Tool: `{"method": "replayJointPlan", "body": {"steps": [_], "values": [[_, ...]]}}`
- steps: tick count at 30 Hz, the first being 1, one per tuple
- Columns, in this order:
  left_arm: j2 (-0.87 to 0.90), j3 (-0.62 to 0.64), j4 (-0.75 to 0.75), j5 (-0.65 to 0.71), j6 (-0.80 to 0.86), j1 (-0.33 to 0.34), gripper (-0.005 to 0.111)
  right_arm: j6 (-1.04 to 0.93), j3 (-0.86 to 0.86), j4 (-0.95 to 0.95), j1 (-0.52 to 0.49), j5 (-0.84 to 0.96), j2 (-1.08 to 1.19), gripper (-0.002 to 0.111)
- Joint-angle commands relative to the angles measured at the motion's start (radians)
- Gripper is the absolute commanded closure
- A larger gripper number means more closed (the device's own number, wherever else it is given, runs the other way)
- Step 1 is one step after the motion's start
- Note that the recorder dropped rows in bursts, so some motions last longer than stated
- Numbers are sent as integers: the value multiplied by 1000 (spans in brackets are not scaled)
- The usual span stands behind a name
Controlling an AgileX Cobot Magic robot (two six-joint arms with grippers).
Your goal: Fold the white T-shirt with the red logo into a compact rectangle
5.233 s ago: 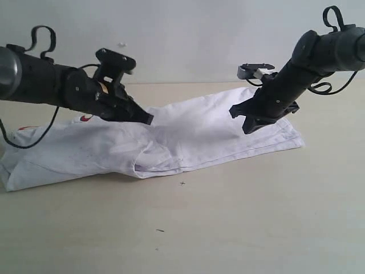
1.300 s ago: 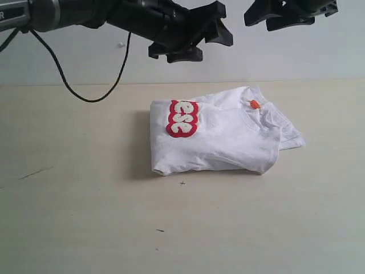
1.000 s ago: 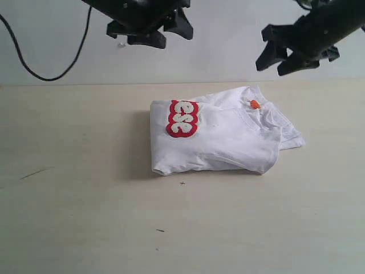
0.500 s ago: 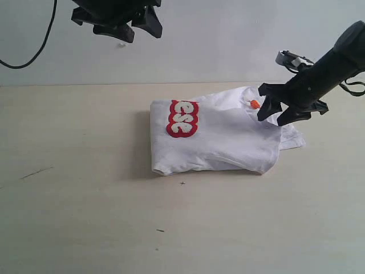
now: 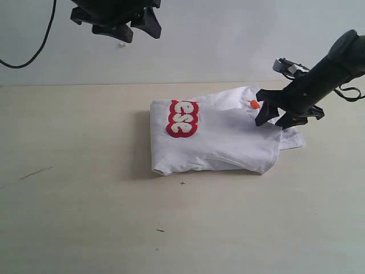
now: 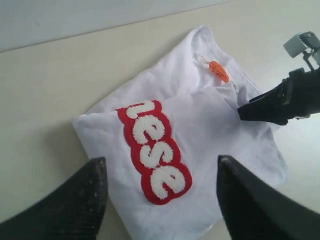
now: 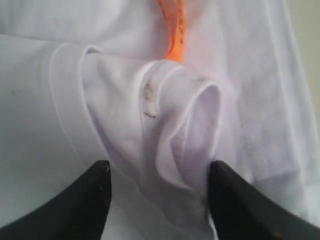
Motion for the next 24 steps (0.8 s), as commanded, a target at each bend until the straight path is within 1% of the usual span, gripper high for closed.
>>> {"method": "replayJointPlan", "body": {"steps": [1,6,8,9,11,14,17,20,24], "values": [[-4,-7,12,-9,12,2,45,-37,-28,23,4,48,4,56],[-4,-7,15,1,12,2,45,7,-22,-113,34,65,41,59],[-4,-7,22,8,12,2,47,25,-22,-126,42,67,51,62],[-4,-7,24,11,12,2,48,25,-22,-120,47,71,54,67],[-4,-7,39,24,12,2,54,10,-25,-118,55,74,50,80],[-4,-7,59,32,7,2,65,-46,-39,-120,60,77,29,108],[-4,-7,61,32,5,12,73,-46,-68,-112,60,71,-15,108],[-4,-7,61,29,3,20,78,-46,-100,-112,60,54,-69,108],[-4,-7,62,22,3,28,79,-95,-126,-112,60,-21,-136,108]]}}
